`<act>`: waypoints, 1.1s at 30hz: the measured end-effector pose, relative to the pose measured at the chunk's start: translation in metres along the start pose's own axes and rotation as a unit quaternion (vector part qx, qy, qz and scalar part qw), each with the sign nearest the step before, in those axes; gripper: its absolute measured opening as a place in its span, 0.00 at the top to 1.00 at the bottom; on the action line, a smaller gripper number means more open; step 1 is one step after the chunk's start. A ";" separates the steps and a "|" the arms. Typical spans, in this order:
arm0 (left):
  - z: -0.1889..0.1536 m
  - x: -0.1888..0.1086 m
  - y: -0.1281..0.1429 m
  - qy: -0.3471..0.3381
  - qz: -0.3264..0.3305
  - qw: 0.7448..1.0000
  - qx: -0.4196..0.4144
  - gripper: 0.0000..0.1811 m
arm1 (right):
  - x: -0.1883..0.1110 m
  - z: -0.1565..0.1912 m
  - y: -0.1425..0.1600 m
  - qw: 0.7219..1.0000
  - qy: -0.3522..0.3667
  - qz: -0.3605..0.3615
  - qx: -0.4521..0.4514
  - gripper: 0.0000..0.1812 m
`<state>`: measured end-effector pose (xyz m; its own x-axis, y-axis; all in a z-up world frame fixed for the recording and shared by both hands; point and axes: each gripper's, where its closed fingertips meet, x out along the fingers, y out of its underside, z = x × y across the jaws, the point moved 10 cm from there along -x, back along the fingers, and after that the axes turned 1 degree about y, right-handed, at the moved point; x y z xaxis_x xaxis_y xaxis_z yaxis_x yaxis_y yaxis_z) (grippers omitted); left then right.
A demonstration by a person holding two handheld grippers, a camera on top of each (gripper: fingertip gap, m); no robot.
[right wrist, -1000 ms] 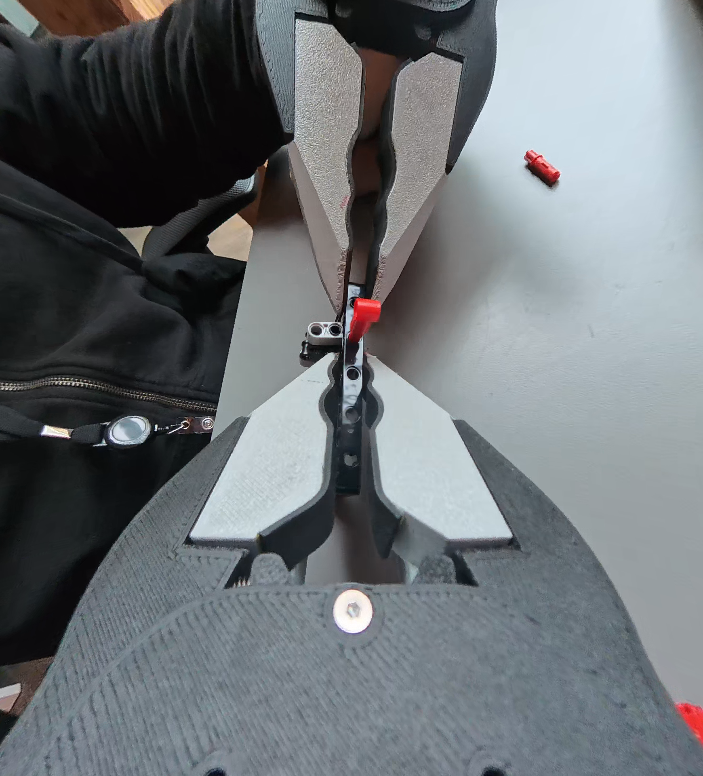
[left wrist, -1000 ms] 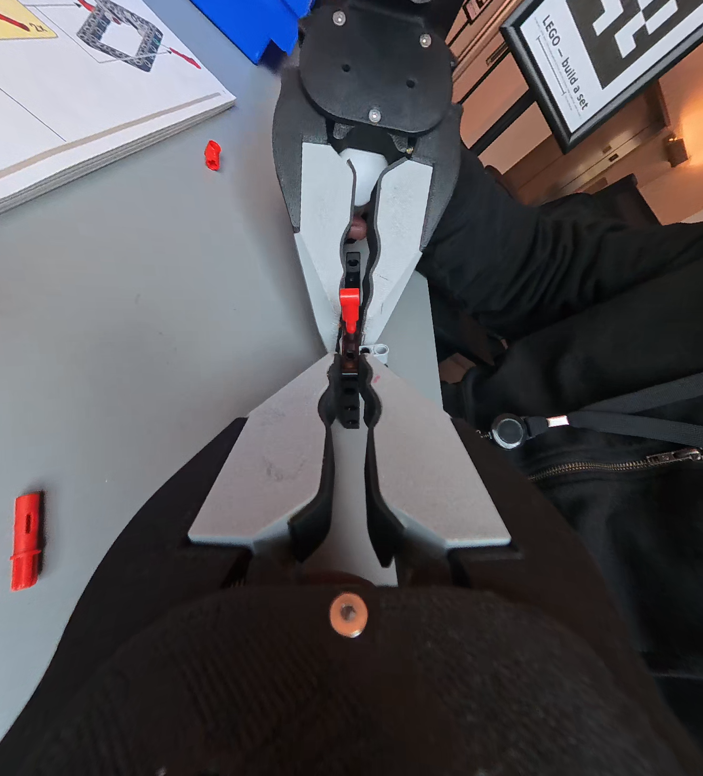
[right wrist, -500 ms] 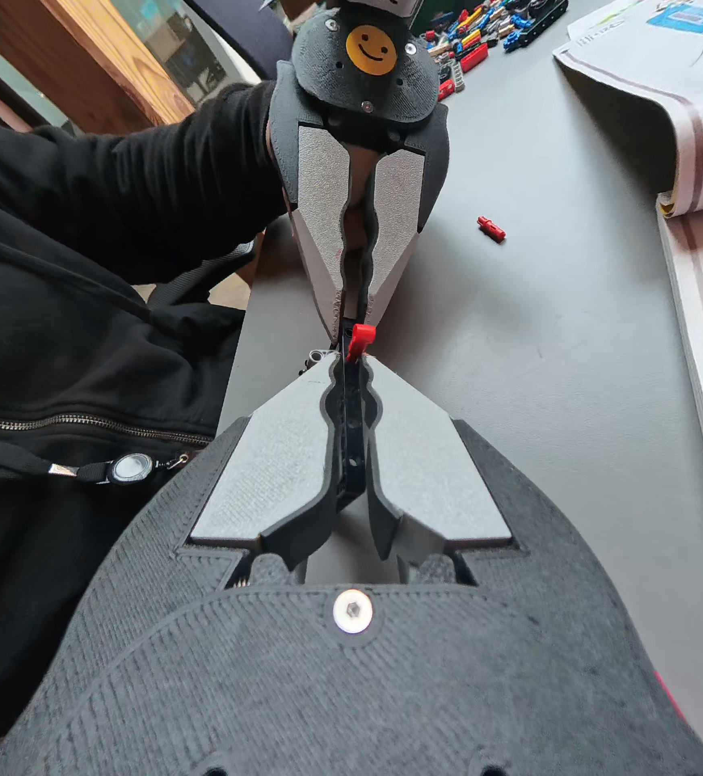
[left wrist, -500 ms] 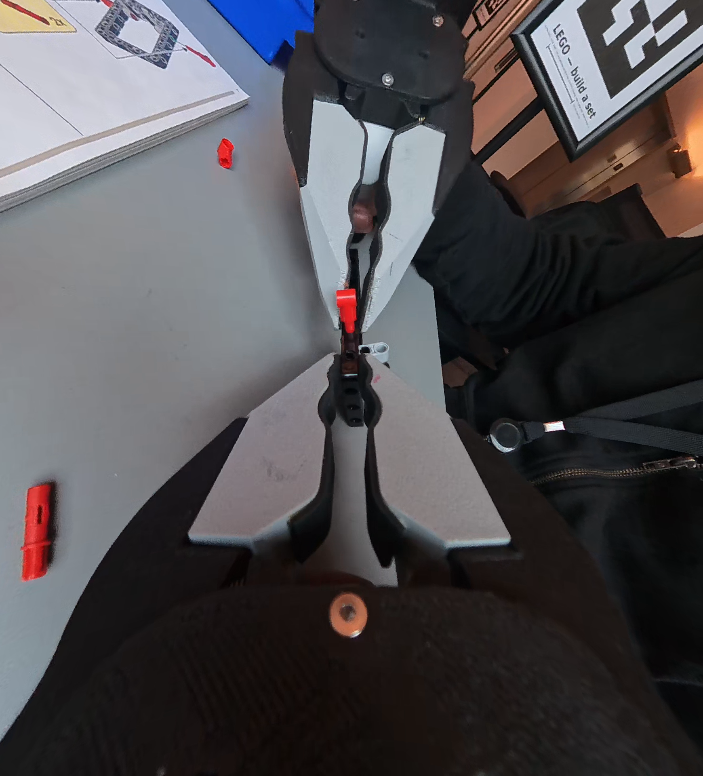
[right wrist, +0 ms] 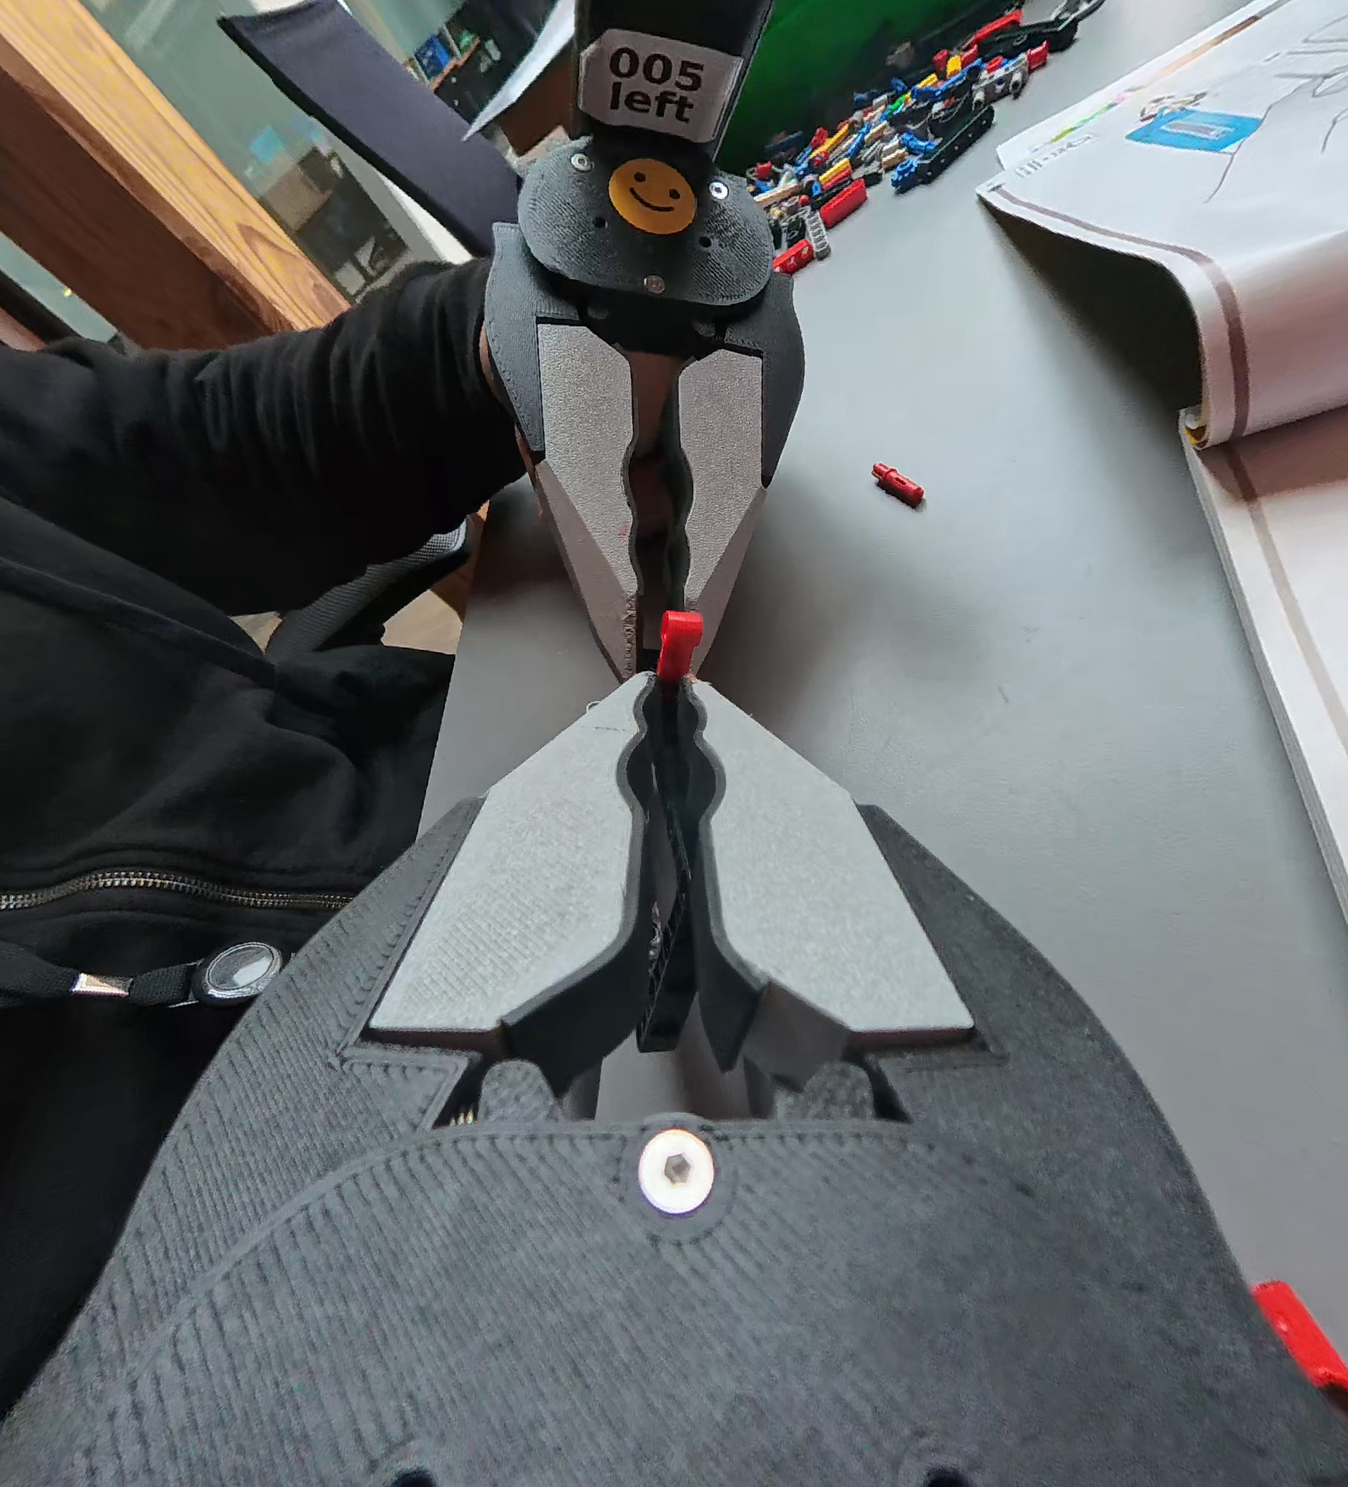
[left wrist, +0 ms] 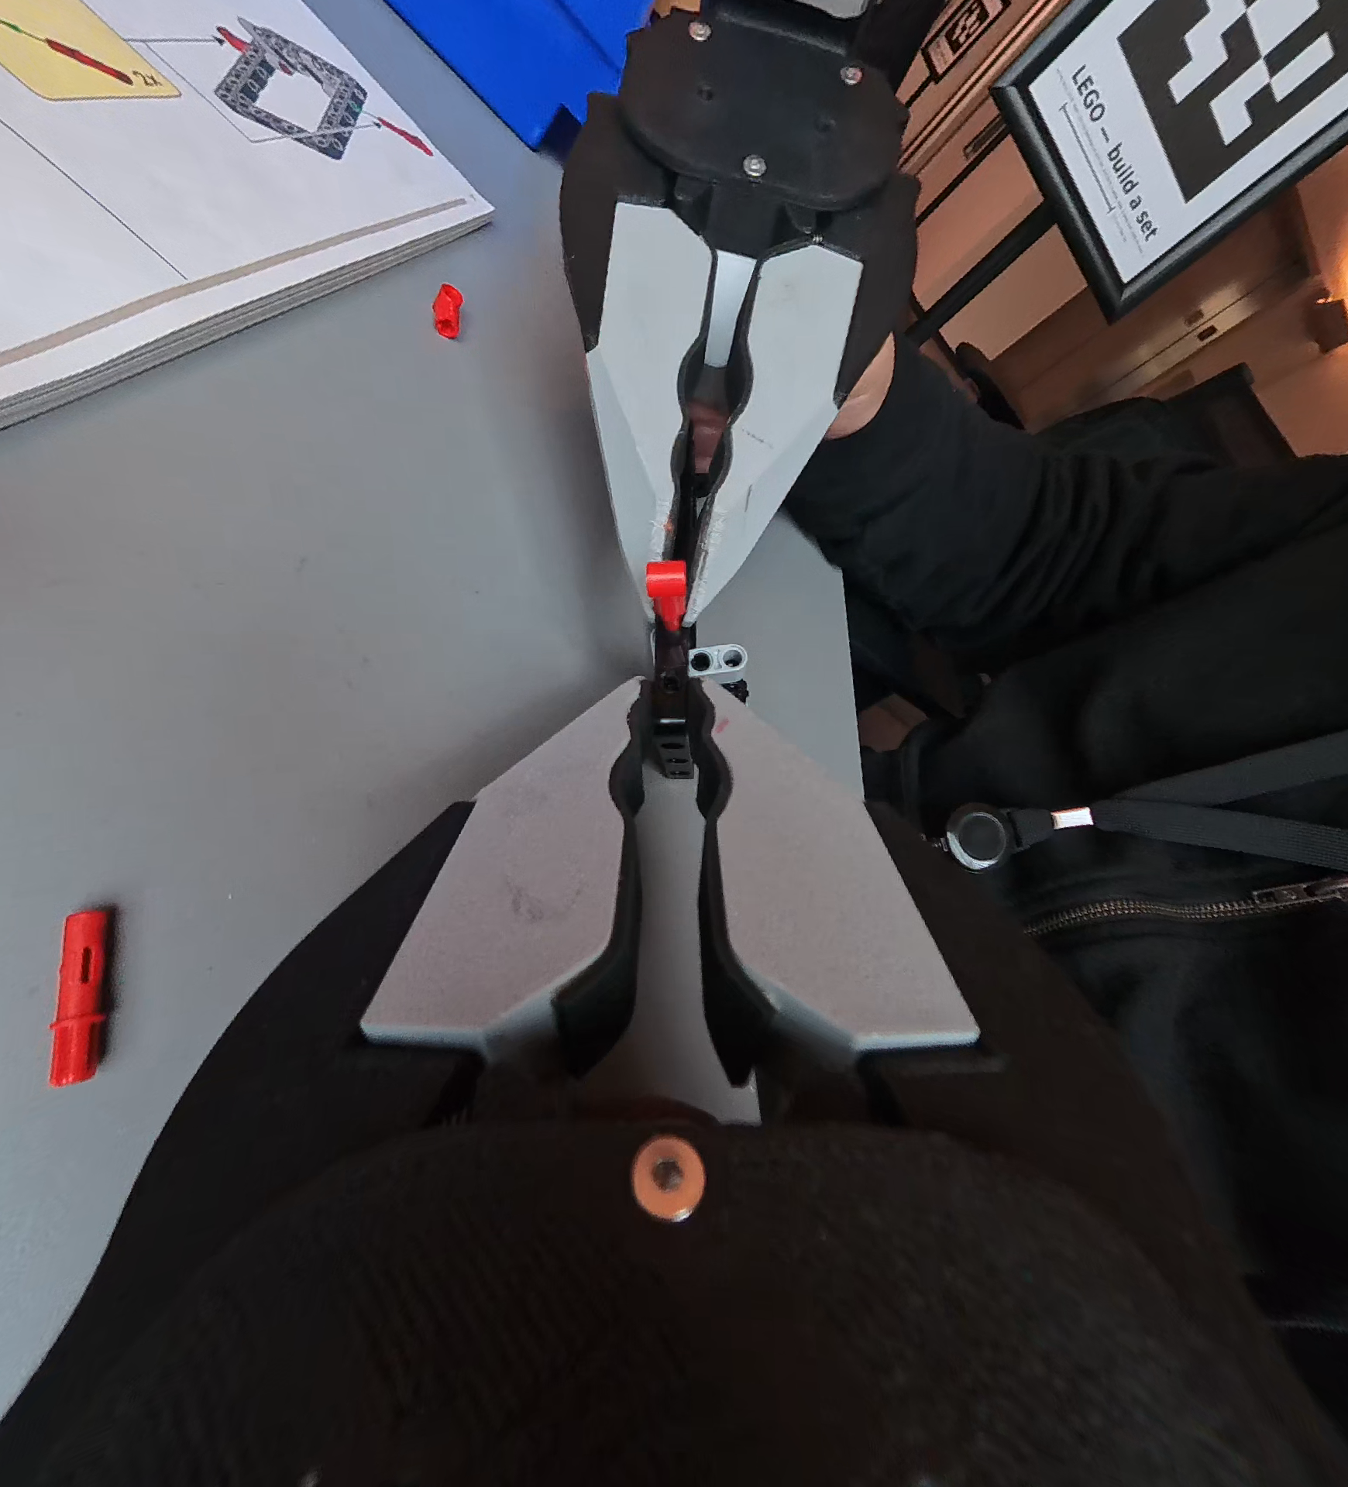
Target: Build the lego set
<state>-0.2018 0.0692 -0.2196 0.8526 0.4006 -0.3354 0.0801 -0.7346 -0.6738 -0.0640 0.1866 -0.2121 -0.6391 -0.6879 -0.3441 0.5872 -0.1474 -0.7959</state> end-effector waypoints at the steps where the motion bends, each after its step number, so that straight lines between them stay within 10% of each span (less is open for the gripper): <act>1: 0.000 0.000 0.000 -0.003 -0.001 1.000 0.000 0.96 | 0.000 0.000 0.000 1.000 0.003 0.000 -0.002 1.00; 33: -0.003 -0.008 -0.002 -0.014 -0.062 0.998 0.004 0.97 | -0.002 -0.001 -0.004 0.998 -0.006 -0.056 0.017 1.00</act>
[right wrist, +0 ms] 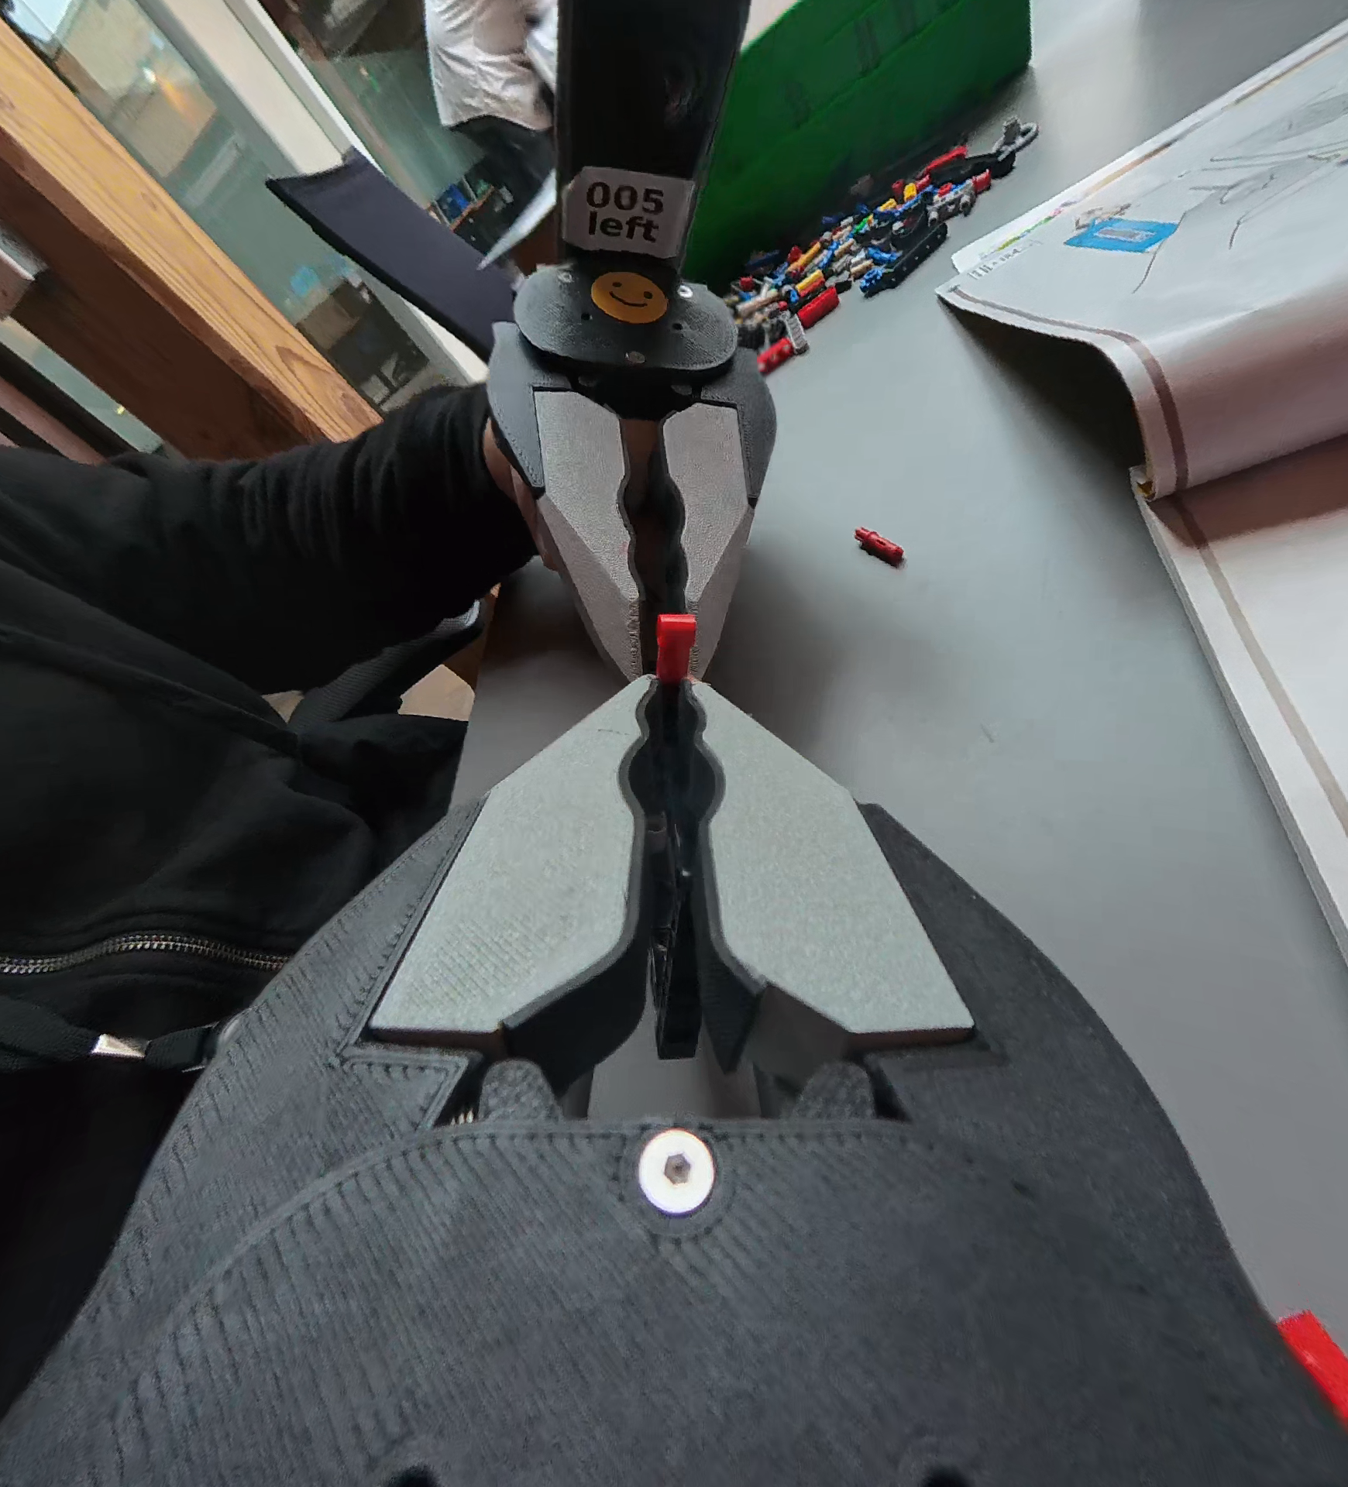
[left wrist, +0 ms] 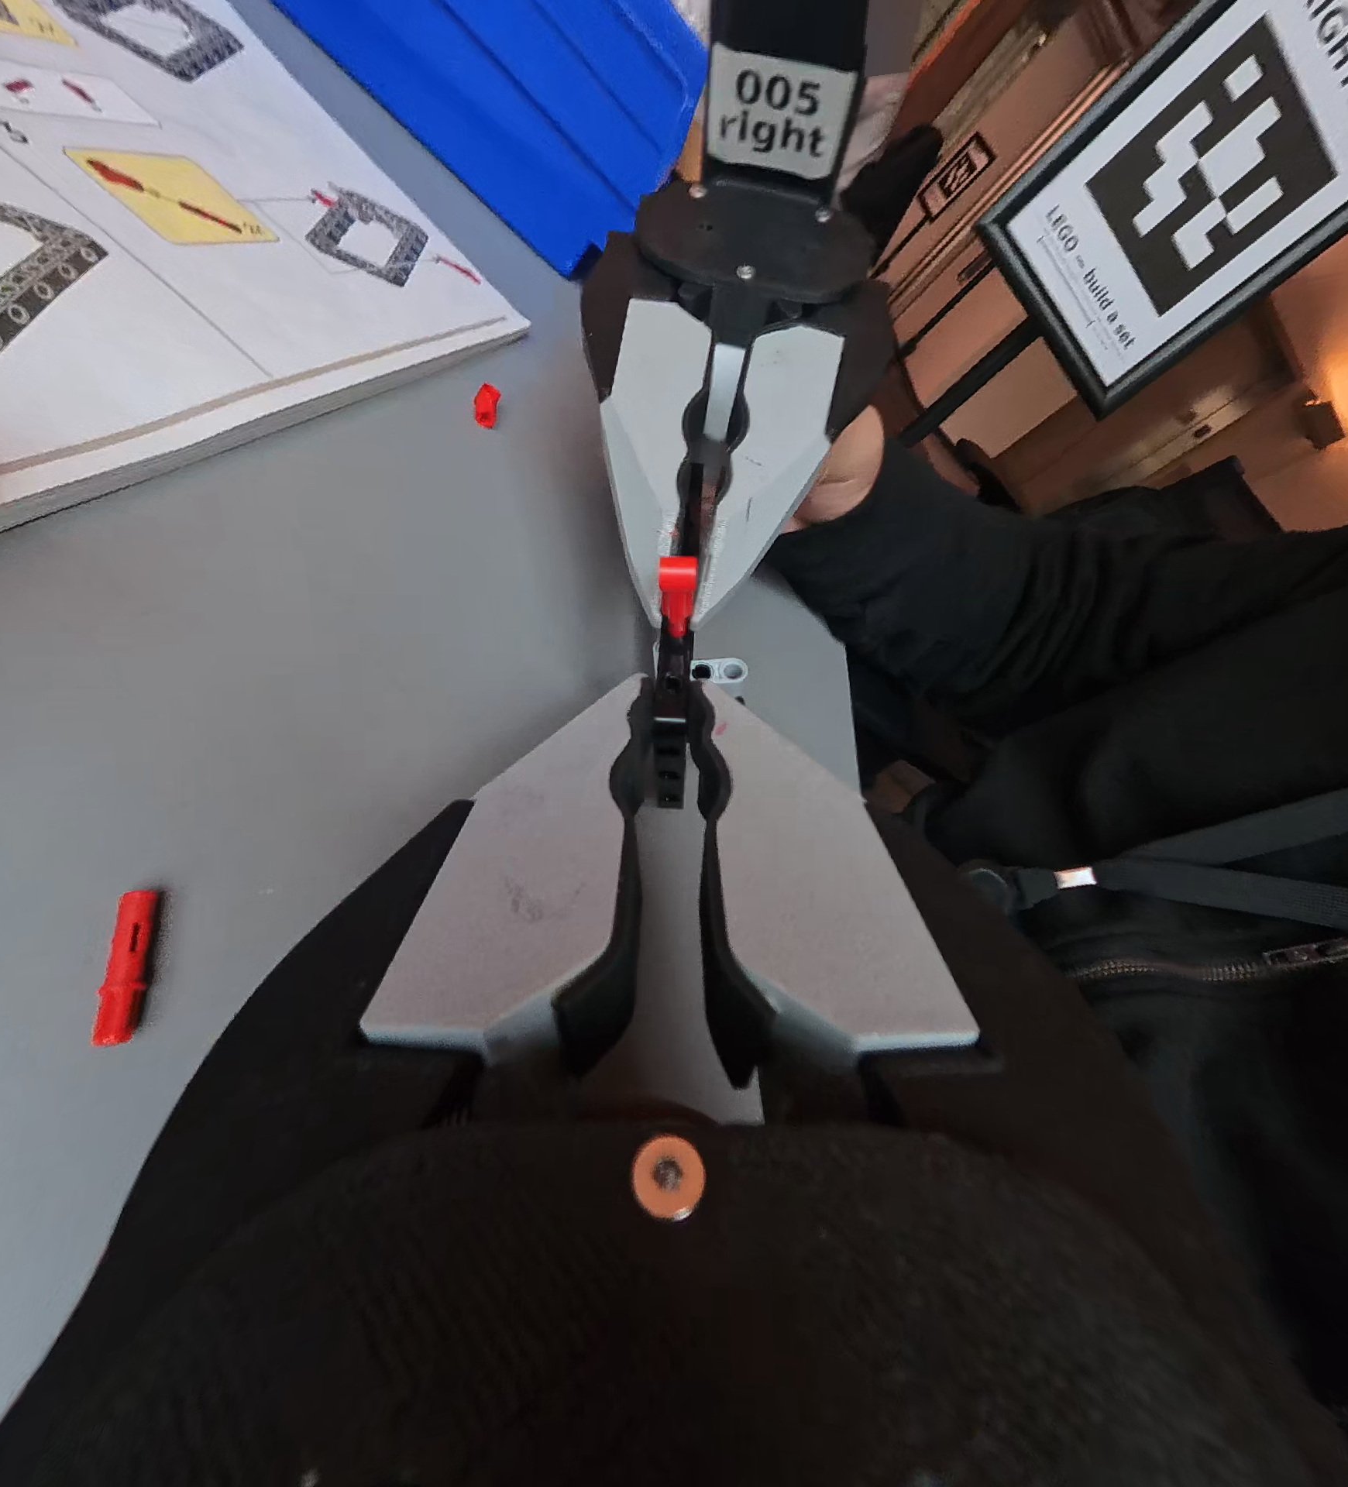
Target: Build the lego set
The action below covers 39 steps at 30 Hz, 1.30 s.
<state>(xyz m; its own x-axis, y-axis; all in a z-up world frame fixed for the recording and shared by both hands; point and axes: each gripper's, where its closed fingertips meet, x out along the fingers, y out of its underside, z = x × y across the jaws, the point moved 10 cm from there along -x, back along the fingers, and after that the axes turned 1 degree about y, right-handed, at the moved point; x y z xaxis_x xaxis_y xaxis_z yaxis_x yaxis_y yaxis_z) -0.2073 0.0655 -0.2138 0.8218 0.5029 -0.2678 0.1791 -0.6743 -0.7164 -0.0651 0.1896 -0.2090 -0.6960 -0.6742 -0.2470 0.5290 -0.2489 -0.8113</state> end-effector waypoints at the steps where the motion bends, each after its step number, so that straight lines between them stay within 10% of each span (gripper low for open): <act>1: -0.001 0.000 0.001 0.000 -0.007 1.000 -0.003 0.97 | -0.001 0.001 0.000 1.000 -0.015 -0.002 -0.002 0.96; 39: 0.005 0.006 -0.004 -0.015 -0.037 0.999 -0.028 0.97 | 0.004 -0.004 -0.006 1.000 0.024 0.003 -0.017 1.00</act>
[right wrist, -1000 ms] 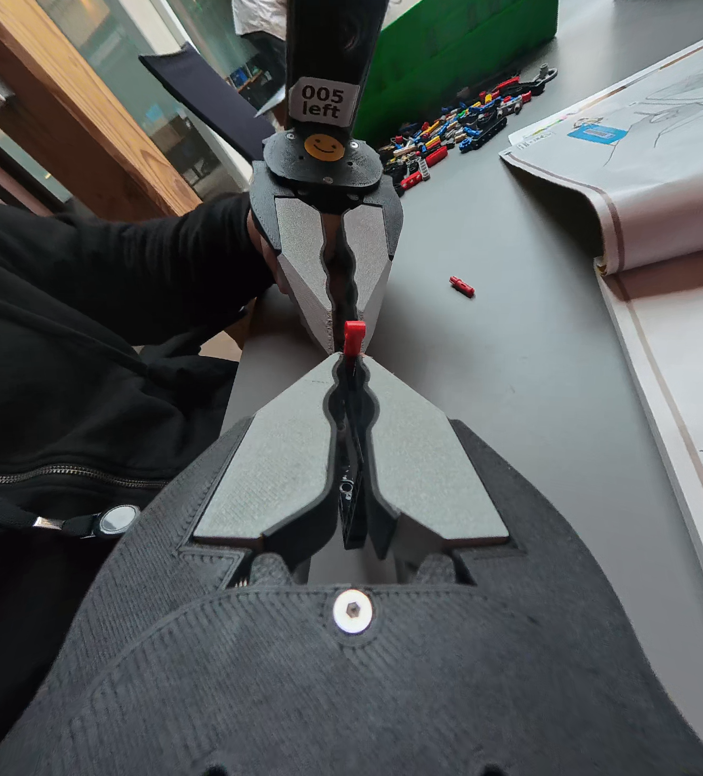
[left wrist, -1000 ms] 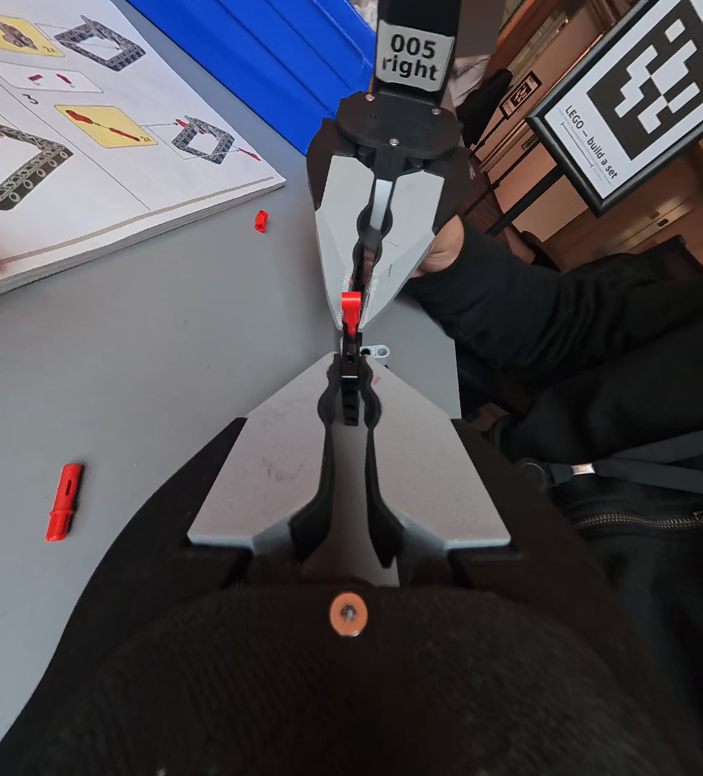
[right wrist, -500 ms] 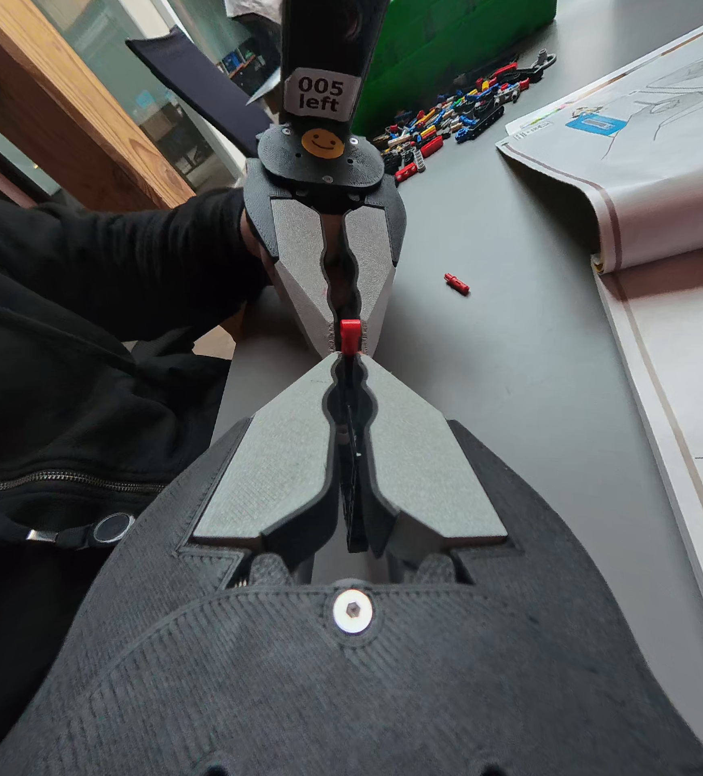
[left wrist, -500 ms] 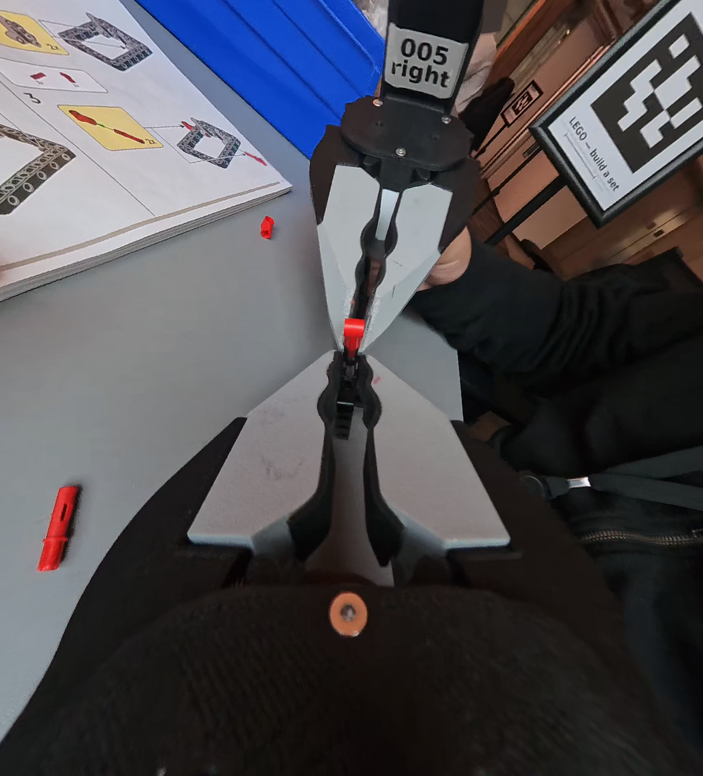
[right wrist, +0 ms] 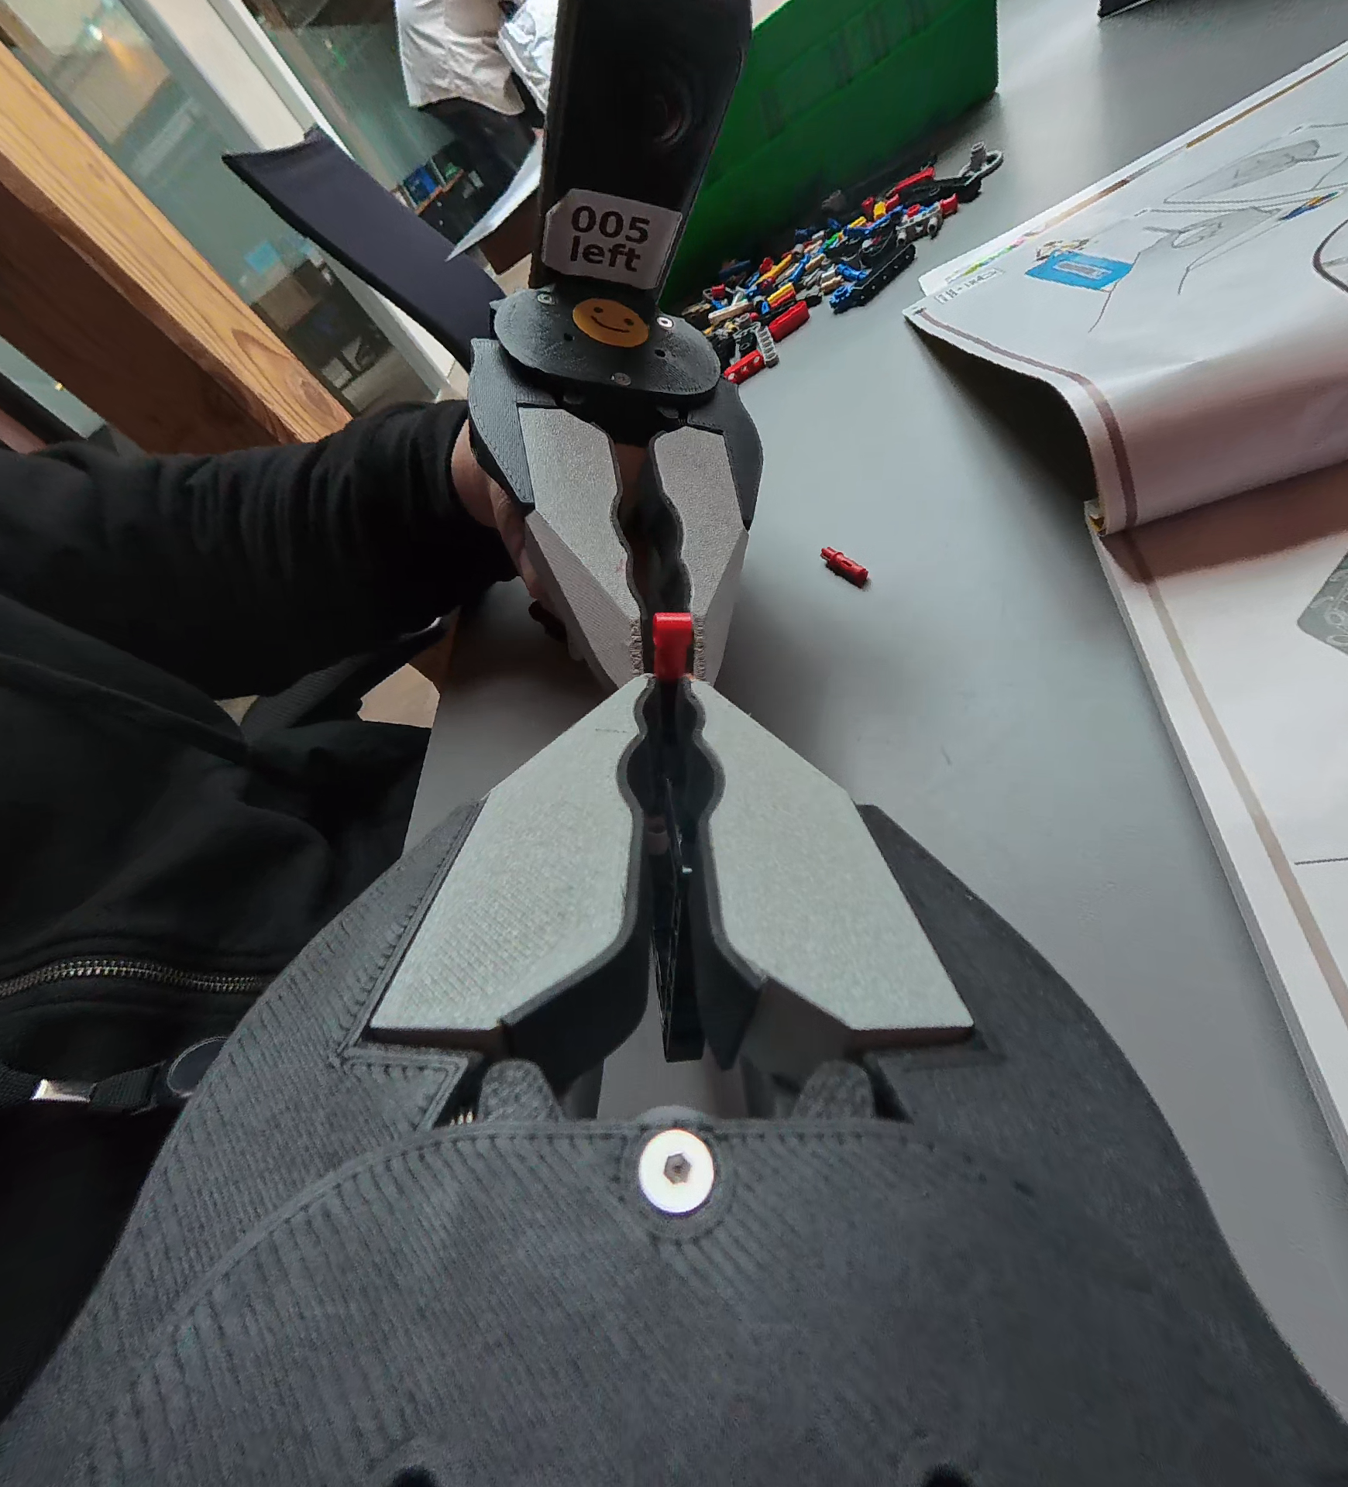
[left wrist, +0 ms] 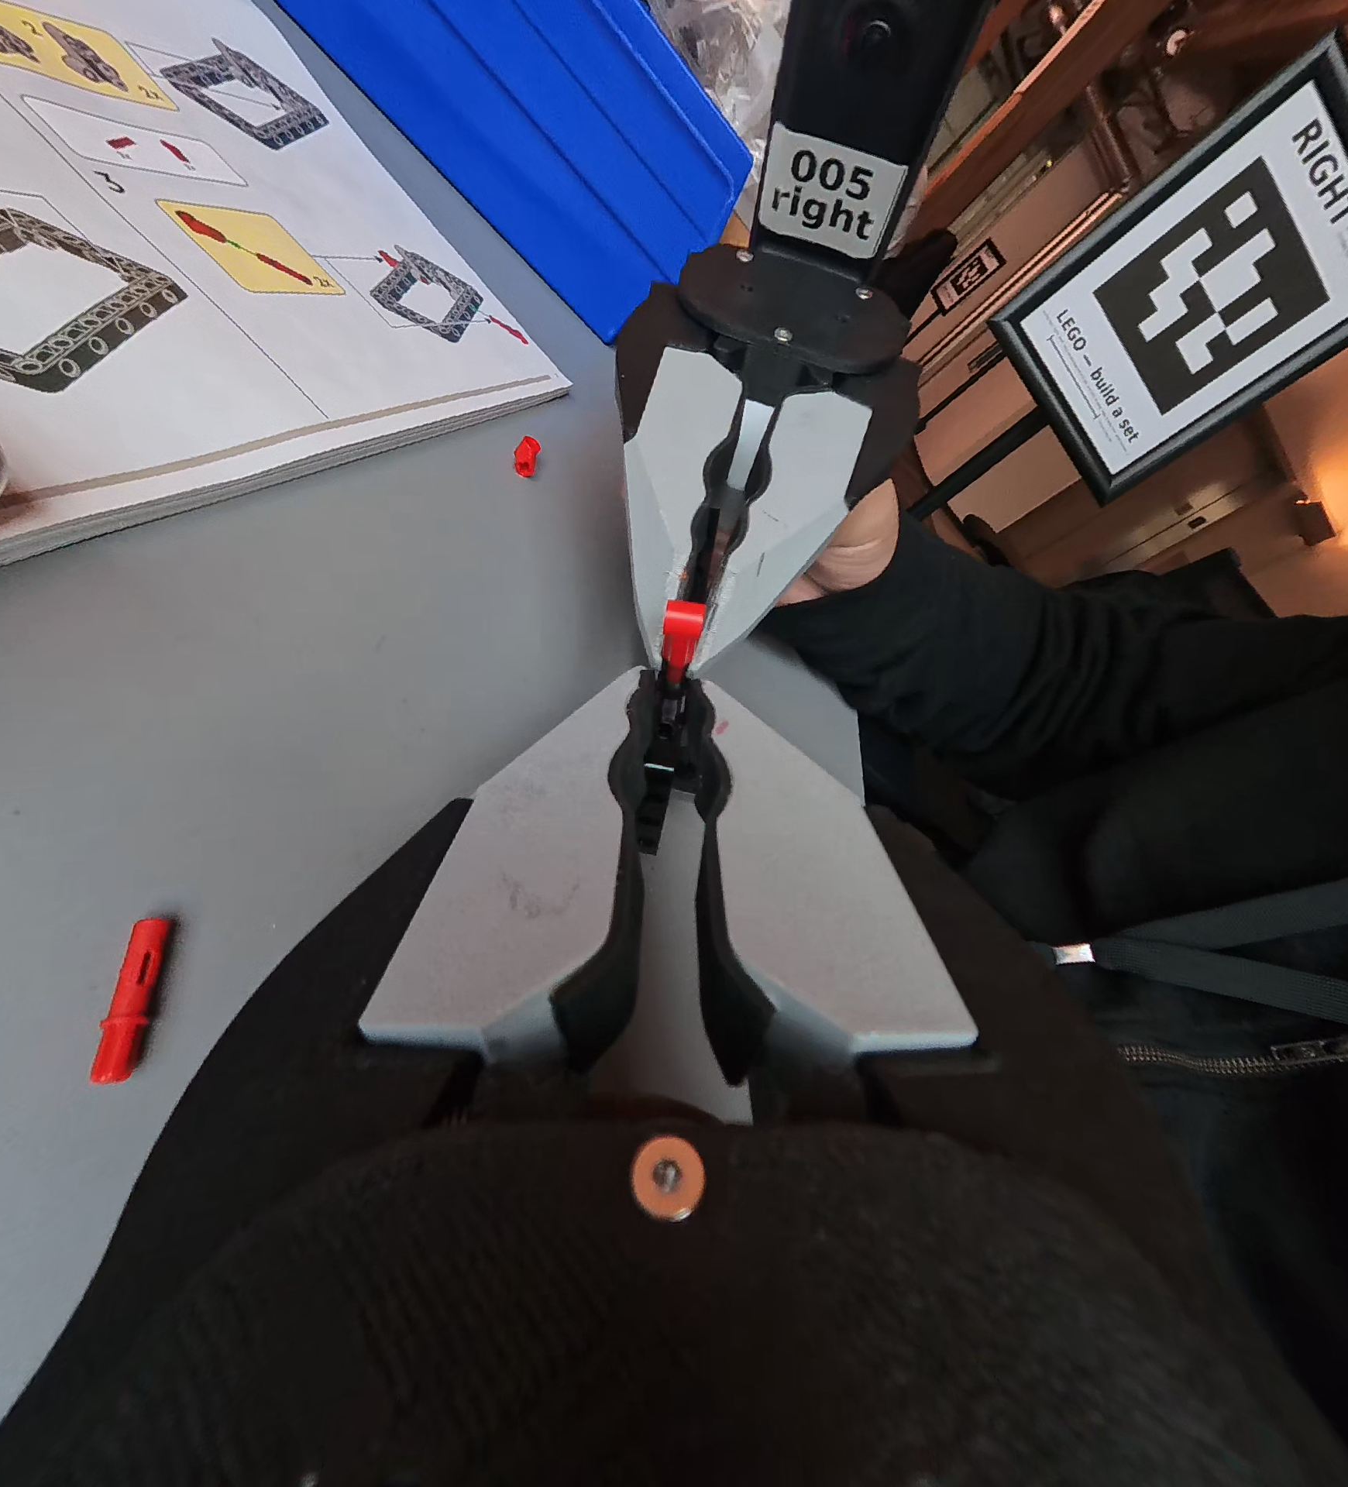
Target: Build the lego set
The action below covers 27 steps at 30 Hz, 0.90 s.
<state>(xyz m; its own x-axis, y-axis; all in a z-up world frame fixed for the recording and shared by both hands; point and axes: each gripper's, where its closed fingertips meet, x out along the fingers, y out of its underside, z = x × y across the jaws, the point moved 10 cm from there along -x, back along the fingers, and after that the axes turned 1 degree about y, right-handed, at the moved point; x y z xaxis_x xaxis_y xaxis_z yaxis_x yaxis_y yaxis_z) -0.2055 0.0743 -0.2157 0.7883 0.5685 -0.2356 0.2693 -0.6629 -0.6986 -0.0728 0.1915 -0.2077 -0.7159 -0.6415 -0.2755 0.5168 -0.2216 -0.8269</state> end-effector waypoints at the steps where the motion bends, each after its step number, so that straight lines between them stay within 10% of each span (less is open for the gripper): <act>1: 0.000 -0.001 0.000 0.002 -0.003 1.000 -0.001 0.97 | 0.000 0.000 0.000 1.000 -0.001 -0.004 0.003 1.00; 27: -0.013 0.001 0.001 -0.009 -0.014 0.999 0.047 0.94 | -0.004 0.004 -0.002 0.999 -0.032 0.000 -0.042 1.00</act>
